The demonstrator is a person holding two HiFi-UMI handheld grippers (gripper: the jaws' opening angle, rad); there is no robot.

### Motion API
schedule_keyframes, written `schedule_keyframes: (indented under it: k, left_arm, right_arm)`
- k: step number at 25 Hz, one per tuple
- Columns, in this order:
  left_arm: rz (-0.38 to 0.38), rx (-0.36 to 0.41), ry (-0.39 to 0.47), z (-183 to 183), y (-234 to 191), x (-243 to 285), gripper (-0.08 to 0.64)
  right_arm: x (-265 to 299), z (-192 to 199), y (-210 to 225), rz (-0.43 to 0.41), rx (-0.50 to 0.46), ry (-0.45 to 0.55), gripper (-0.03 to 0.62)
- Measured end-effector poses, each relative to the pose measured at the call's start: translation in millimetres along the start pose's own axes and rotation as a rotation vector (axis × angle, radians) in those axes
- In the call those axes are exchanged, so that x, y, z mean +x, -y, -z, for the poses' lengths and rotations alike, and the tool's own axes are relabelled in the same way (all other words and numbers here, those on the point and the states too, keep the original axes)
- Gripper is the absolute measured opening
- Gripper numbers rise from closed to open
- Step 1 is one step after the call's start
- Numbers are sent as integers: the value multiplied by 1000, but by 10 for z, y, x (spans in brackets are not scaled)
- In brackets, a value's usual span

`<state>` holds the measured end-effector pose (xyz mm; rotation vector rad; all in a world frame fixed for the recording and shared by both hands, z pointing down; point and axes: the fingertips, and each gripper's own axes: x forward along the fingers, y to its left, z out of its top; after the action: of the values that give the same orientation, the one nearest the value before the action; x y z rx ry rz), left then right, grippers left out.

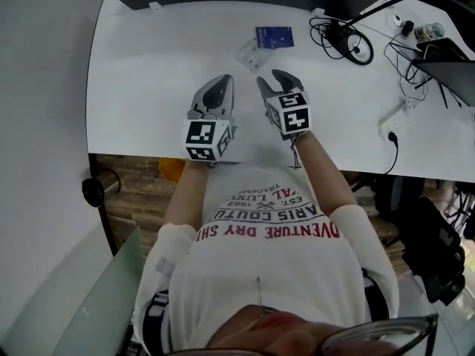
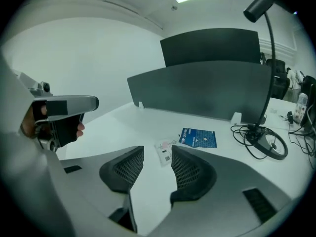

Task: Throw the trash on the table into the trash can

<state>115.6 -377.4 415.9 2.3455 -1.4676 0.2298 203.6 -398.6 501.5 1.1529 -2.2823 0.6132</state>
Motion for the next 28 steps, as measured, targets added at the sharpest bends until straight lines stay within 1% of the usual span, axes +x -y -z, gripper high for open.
schedule_keyframes:
  k: [3, 6, 9, 12, 14, 17, 19, 21, 24, 25, 28]
  left_arm:
    - [11, -33, -33, 103, -257, 144, 23]
    - [22, -74, -65, 248, -466, 263, 23]
    - [30, -98, -93, 400, -631, 363, 23]
    - [31, -123, -111, 491, -774, 449, 23]
    - [31, -136, -117, 516, -848, 501, 23]
    - [35, -142, -122, 540, -907, 548, 23]
    - [37, -145, -127, 559, -922, 558, 23]
    - [38, -150, -129, 570, -926, 566, 23]
    - [40, -152, -131, 578, -926, 578, 23]
    - [41, -151, -132, 579, -926, 579, 23]
    - [38, -148, -131, 572, -920, 550, 23]
  right_arm:
    - [378, 84, 25, 9, -8, -72, 179]
    - [698, 222, 99, 40, -27, -144, 188]
    - [922, 326, 195, 87, -48, -194, 189]
    - [1082, 413, 246, 108, -65, -242, 189]
    - [1154, 469, 254, 104, -56, -275, 189]
    - [1180, 486, 261, 93, -13, -283, 183]
    - [1182, 487, 242, 93, -2, -282, 158]
    - [1186, 482, 189, 91, -7, -278, 110]
    - [1195, 486, 146, 96, -19, -268, 71]
    - [1198, 491, 138, 96, -23, -268, 47]
    - [1193, 522, 130, 88, -36, -281, 41]
